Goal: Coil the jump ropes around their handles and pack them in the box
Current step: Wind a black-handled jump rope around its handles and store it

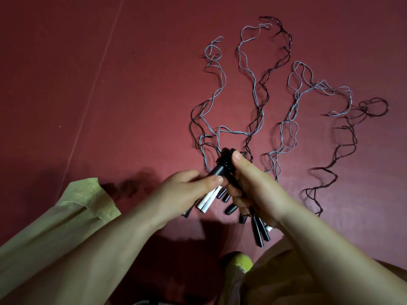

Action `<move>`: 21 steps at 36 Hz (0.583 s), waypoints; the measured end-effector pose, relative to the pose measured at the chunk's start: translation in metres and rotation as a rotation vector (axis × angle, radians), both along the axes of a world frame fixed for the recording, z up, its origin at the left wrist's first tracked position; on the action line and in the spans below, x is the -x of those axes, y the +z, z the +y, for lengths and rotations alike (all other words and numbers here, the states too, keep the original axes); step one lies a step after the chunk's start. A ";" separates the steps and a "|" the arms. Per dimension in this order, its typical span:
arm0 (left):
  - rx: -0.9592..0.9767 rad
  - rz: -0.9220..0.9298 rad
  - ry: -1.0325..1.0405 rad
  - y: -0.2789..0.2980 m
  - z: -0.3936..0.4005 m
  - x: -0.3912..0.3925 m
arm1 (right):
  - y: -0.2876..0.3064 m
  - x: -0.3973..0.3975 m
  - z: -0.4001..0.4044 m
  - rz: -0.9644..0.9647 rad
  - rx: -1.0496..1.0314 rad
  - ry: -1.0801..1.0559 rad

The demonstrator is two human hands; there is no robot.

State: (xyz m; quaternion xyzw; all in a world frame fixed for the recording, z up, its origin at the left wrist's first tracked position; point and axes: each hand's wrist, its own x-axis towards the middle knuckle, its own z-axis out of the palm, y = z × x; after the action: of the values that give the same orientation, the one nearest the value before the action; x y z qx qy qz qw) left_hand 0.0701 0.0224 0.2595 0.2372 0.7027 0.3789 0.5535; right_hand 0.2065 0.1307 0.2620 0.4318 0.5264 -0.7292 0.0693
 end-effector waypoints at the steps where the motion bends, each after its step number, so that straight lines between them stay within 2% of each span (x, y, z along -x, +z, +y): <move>1: 0.002 0.035 -0.015 -0.004 0.000 0.001 | -0.001 -0.001 -0.001 0.012 0.011 -0.007; 6: 0.061 0.136 -0.096 -0.011 -0.001 0.004 | -0.002 0.001 -0.004 -0.011 -0.011 0.028; 10: 0.054 0.067 -0.100 -0.013 -0.001 0.005 | -0.001 0.003 -0.005 0.006 -0.051 0.020; 13: 0.018 -0.021 -0.176 -0.010 0.000 0.006 | -0.002 0.003 -0.006 0.063 -0.109 0.048; 16: -0.029 -0.300 -0.224 -0.003 -0.005 0.004 | 0.000 0.000 -0.003 0.146 -0.076 0.060; 21: -0.024 -1.077 -0.282 -0.001 -0.014 0.006 | 0.006 -0.002 0.003 0.376 0.101 0.008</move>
State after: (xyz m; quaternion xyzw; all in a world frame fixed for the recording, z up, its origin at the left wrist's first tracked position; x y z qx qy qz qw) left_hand 0.0636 0.0087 0.2584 0.1082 0.2774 0.3769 0.8771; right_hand 0.2088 0.1342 0.2681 0.2817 0.4945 -0.8222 -0.0057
